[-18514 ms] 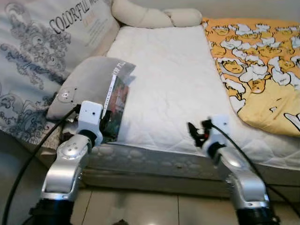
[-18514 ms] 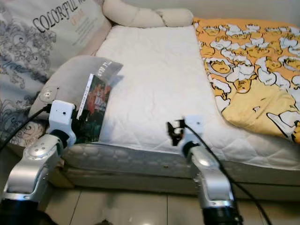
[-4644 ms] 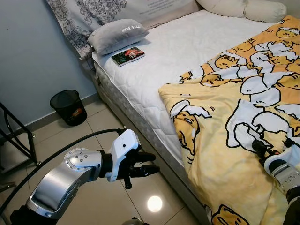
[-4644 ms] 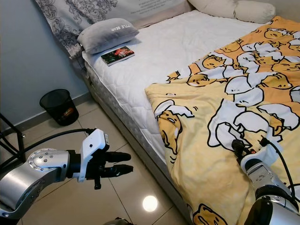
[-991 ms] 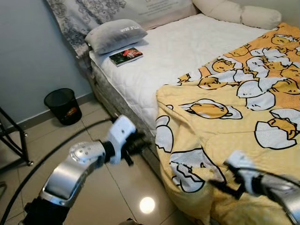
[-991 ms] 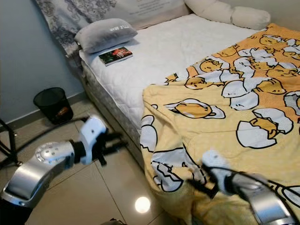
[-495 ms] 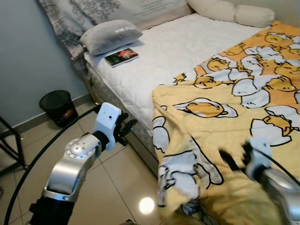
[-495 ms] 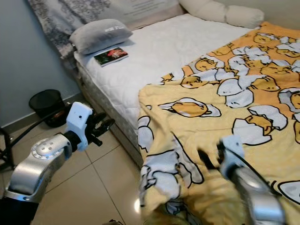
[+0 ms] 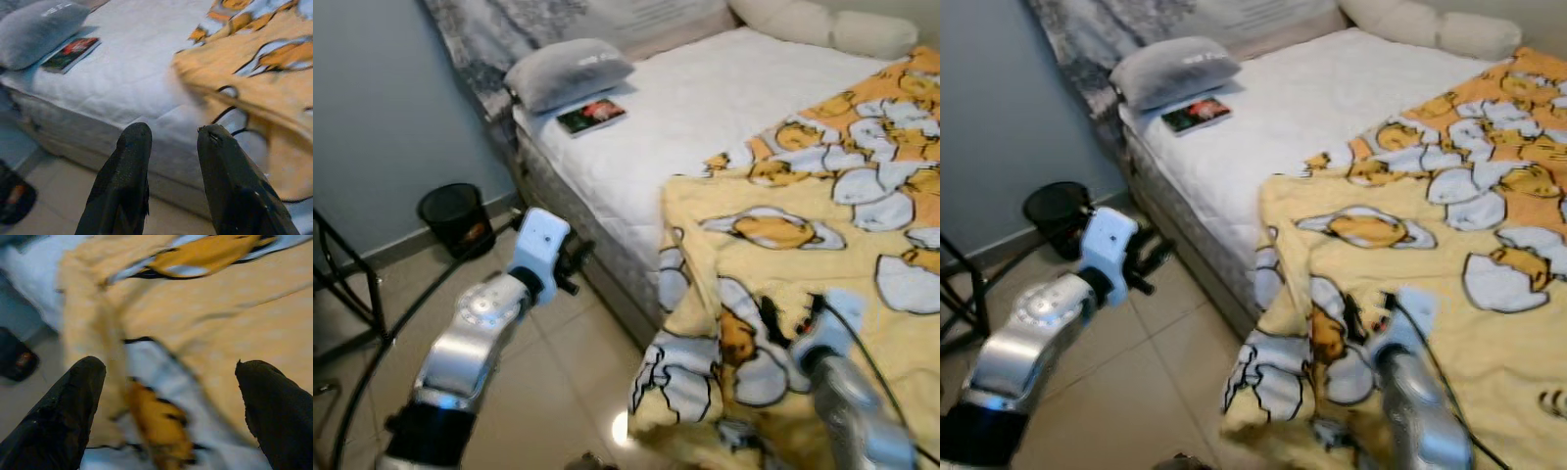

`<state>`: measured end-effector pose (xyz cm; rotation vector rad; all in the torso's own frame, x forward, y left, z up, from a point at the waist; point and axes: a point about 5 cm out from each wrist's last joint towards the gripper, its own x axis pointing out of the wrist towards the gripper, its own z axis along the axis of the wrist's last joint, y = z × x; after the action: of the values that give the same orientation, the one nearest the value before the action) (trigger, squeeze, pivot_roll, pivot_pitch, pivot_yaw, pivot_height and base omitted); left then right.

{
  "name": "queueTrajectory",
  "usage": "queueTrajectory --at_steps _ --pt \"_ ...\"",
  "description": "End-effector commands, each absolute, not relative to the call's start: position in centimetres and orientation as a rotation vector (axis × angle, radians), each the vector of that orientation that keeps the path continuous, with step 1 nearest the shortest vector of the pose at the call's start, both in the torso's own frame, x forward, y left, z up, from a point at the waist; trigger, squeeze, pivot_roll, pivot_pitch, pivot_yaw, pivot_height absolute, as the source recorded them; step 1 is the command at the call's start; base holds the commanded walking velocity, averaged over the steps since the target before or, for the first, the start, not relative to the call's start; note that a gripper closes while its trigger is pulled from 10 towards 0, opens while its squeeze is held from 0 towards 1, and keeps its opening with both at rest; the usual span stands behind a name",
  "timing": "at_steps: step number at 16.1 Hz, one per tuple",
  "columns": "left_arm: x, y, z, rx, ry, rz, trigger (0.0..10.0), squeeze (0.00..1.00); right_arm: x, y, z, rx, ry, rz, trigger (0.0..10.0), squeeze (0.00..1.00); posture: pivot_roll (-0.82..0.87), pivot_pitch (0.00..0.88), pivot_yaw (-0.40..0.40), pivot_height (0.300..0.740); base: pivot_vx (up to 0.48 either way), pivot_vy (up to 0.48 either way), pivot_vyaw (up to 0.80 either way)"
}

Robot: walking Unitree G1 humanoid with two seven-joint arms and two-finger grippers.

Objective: Clean up the room

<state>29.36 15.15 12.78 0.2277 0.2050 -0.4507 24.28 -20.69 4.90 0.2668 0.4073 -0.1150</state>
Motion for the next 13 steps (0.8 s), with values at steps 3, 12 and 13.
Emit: queueTrajectory --at_steps 3,12,13 --pt "29.74 15.12 13.04 0.249 0.19 -0.463 10.0 0.0 24.0 -20.69 4.82 0.276 0.396 -0.143 10.0 0.0 -0.02 0.0 0.127 0.74 0.0 0.359 -0.15" --pt "29.25 15.62 12.42 0.249 0.203 -0.443 10.0 0.0 24.35 -20.03 5.01 0.248 0.403 -0.117 10.0 0.0 0.0 0.0 0.095 0.74 0.0 0.36 -0.58" --pt "29.18 15.67 12.36 0.249 0.204 -0.44 10.0 0.0 24.37 -19.96 5.01 0.248 0.404 -0.114 10.0 0.0 0.0 0.0 0.093 0.74 0.0 0.36 -0.62"
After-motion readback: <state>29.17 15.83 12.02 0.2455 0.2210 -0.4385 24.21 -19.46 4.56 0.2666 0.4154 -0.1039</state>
